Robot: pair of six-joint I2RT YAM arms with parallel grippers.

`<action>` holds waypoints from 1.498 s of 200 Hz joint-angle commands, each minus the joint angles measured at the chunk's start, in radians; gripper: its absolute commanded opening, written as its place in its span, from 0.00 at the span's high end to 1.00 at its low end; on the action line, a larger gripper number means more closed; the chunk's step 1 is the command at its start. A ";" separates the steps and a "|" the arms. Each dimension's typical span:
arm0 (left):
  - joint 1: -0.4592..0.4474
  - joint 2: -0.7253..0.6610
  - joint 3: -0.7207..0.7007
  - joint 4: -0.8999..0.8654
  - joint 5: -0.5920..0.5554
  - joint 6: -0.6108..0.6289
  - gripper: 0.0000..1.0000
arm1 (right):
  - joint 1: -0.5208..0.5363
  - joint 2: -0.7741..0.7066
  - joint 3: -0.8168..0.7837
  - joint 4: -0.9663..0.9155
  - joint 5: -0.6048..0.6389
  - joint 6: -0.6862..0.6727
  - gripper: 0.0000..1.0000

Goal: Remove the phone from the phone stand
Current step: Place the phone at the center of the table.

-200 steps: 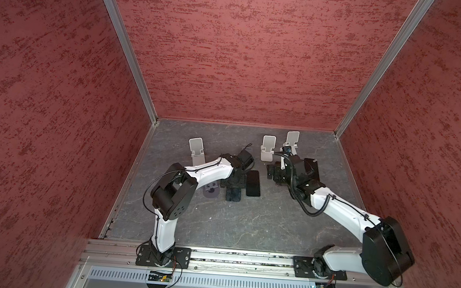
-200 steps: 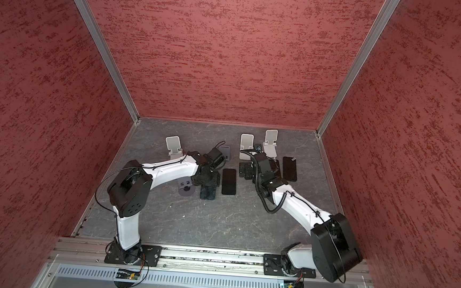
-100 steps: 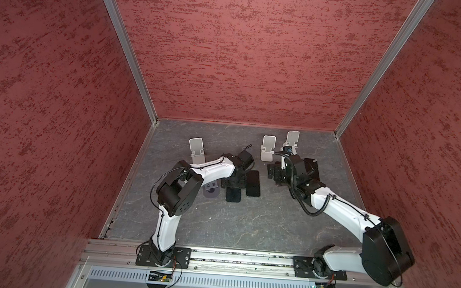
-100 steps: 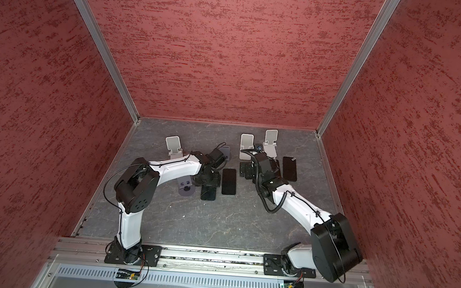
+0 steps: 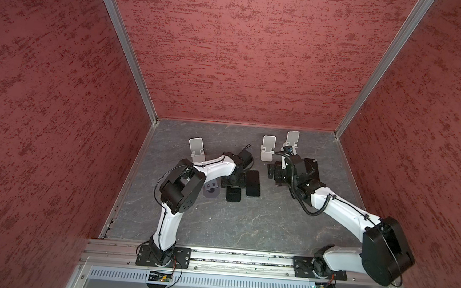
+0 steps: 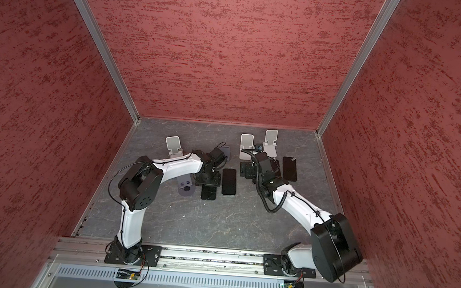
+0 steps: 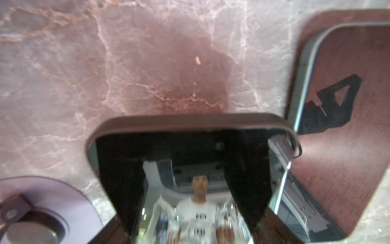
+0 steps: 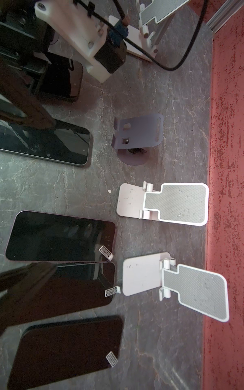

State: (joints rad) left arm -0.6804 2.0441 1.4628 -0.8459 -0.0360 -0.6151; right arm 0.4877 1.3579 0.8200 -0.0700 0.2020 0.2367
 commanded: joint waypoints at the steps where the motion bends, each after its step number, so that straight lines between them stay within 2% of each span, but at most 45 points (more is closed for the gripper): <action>1: 0.008 0.030 0.017 0.003 0.002 0.001 0.34 | -0.009 -0.016 -0.018 0.029 -0.017 0.019 0.01; 83: 0.013 0.061 0.026 -0.016 -0.006 -0.001 0.33 | -0.012 -0.027 -0.027 0.033 -0.015 0.020 0.01; 131: 0.012 0.095 0.068 -0.106 -0.052 -0.024 0.31 | -0.012 -0.031 -0.029 0.027 -0.019 0.024 0.01; 299: 0.008 0.186 0.156 -0.179 -0.041 -0.029 0.25 | -0.015 -0.081 -0.028 0.016 -0.027 0.042 0.01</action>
State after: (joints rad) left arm -0.6777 2.1536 1.6299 -1.0210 -0.0502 -0.6384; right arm 0.4820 1.3106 0.8009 -0.0643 0.1833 0.2588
